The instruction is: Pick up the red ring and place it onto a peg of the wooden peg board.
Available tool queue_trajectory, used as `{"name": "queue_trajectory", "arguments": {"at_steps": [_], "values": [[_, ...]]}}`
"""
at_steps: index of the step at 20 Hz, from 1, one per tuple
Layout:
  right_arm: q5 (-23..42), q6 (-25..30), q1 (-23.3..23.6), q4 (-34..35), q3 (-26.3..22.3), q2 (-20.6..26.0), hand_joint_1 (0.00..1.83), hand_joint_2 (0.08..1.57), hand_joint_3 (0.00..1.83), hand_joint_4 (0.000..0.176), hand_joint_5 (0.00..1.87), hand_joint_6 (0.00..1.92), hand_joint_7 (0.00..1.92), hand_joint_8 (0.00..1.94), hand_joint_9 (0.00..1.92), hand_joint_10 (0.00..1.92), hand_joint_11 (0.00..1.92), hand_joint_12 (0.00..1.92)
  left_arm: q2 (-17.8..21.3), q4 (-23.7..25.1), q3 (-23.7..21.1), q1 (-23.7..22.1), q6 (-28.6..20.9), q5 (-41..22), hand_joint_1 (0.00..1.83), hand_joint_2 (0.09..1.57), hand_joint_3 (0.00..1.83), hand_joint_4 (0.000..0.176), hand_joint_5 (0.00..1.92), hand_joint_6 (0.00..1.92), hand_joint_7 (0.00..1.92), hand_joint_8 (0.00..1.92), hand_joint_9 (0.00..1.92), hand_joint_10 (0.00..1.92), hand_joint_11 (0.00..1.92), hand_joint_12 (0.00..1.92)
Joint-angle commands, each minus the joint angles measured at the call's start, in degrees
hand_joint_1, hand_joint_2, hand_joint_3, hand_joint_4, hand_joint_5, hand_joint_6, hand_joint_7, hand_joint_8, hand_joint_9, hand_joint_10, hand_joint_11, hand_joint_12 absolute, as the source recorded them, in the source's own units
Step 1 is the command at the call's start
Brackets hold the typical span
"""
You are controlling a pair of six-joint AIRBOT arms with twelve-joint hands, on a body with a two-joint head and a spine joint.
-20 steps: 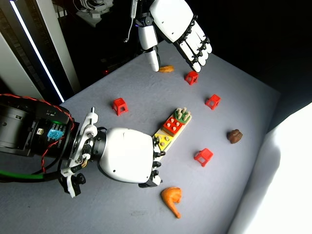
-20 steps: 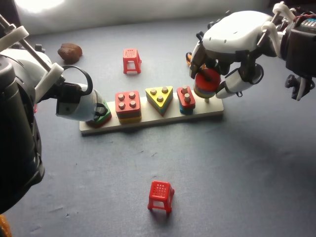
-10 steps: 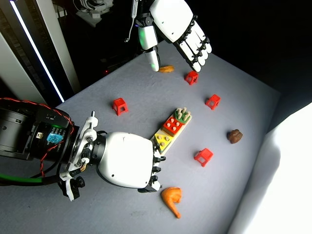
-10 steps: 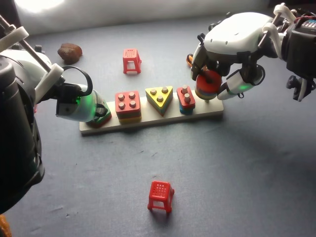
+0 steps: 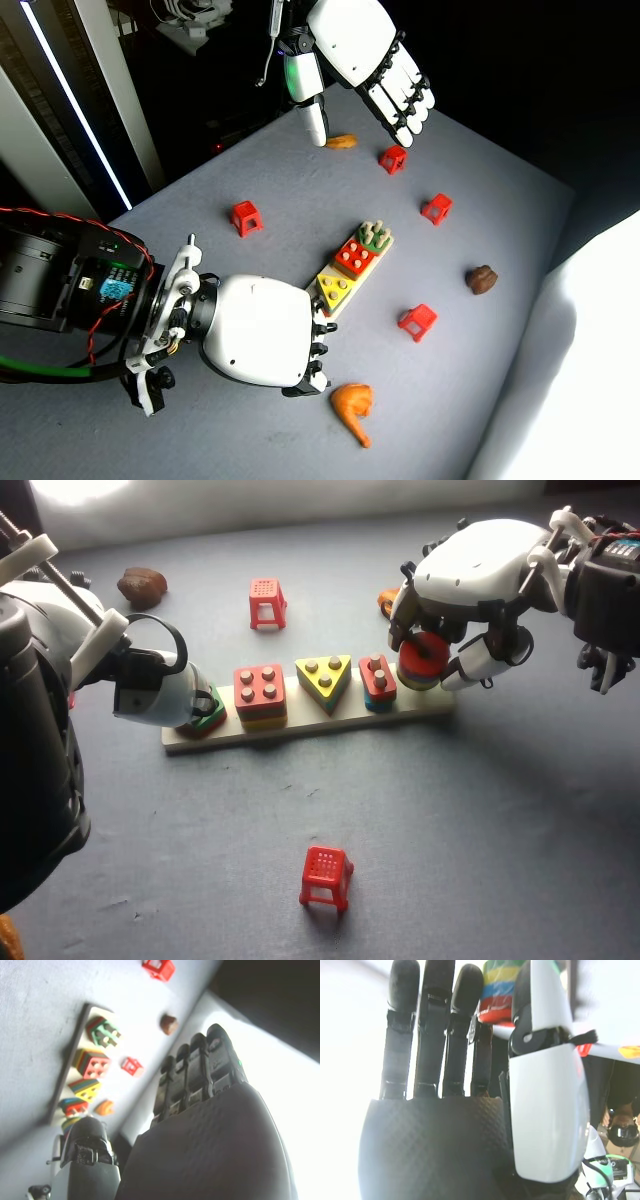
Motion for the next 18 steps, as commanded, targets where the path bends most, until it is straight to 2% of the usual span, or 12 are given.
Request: {"name": "queue_trajectory", "arguments": {"at_steps": [1, 2, 3, 4, 5, 6, 12, 15, 18], "values": [[6.4, -0.3, 0.0, -0.4, 0.4, 0.3, 1.21, 1.12, 0.00, 0.017, 0.90, 1.10, 1.04, 0.90, 1.17, 0.00, 0.73, 1.10, -0.2, 5.4, 0.0, -0.2, 0.0, 1.7, 0.00, 1.17, 0.00, 0.000, 0.08, 0.01, 0.07, 0.01, 0.05, 0.01, 0.03, 0.02], [6.9, -0.3, 0.0, -0.4, 0.6, 0.2, 1.21, 1.12, 0.00, 0.017, 0.90, 1.10, 1.04, 0.90, 1.17, 0.00, 0.73, 1.10, -0.2, 5.4, 0.0, -0.2, 0.0, 1.7, 0.00, 1.17, 0.00, 0.000, 0.08, 0.01, 0.07, 0.01, 0.05, 0.01, 0.03, 0.02], [7.4, -0.3, -0.1, -0.4, 0.8, 0.1, 1.17, 1.13, 0.00, 0.000, 0.93, 1.05, 0.98, 0.41, 1.08, 0.00, 0.70, 1.00, -0.2, 5.4, 0.0, -0.2, 0.0, 1.7, 0.00, 1.17, 0.00, 0.000, 0.07, 0.00, 0.06, 0.01, 0.04, 0.01, 0.02, 0.01], [7.4, -0.3, -0.1, -0.4, 0.8, 0.1, 1.21, 1.07, 0.00, 0.000, 0.81, 0.46, 0.94, 0.17, 0.98, 0.00, 0.59, 0.99, -0.2, 5.4, 0.0, -0.2, 0.0, 1.7, 0.00, 1.18, 0.00, 0.000, 0.08, 0.01, 0.07, 0.01, 0.05, 0.01, 0.02, 0.01], [7.4, -0.3, -0.1, -0.4, 0.8, 0.1, 1.19, 1.05, 0.00, 0.000, 0.77, 0.18, 0.86, 0.05, 0.86, 0.00, 0.47, 0.99, -0.2, 5.4, 0.0, -0.2, 0.0, 1.7, 0.00, 1.17, 0.00, 0.000, 0.07, 0.01, 0.07, 0.01, 0.05, 0.01, 0.02, 0.01], [7.4, -0.3, 0.0, -0.4, 0.8, 0.1, 1.18, 1.04, 0.00, 0.000, 0.76, 0.08, 0.83, 0.01, 0.81, 0.00, 0.40, 1.03, -0.2, 5.4, 0.0, -0.2, 0.0, 1.7, 0.00, 1.17, 0.00, 0.000, 0.07, 0.00, 0.06, 0.00, 0.04, 0.00, 0.01, 0.01], [7.4, -0.3, 0.0, -0.4, 0.8, 0.1, 1.14, 1.04, 0.00, 0.000, 0.63, 0.00, 0.70, 0.00, 0.70, 0.00, 0.22, 1.11, -0.2, 5.4, 0.0, -0.2, 0.0, 1.7, 0.00, 1.17, 0.00, 0.000, 0.08, 0.01, 0.08, 0.01, 0.05, 0.01, 0.02, 0.02], [5.9, -0.4, 0.9, -0.4, 0.6, 0.5, 1.15, 1.02, 0.00, 0.000, 0.62, 0.00, 0.70, 0.00, 0.70, 0.00, 0.21, 1.13, -0.2, 5.4, 0.0, -0.2, 0.0, 1.7, 0.00, 1.17, 0.00, 0.000, 0.08, 0.01, 0.06, 0.00, 0.03, 0.00, 0.02, 0.01], [2.7, -0.9, 2.9, -0.4, -2.1, 3.3, 1.16, 1.01, 0.00, 0.000, 0.63, 0.00, 0.71, 0.00, 0.70, 0.00, 0.22, 1.13, -0.2, 5.4, 0.0, -0.2, 0.0, 1.7, 0.00, 1.17, 0.00, 0.000, 0.07, 0.01, 0.06, 0.01, 0.03, 0.01, 0.01, 0.00]]}}
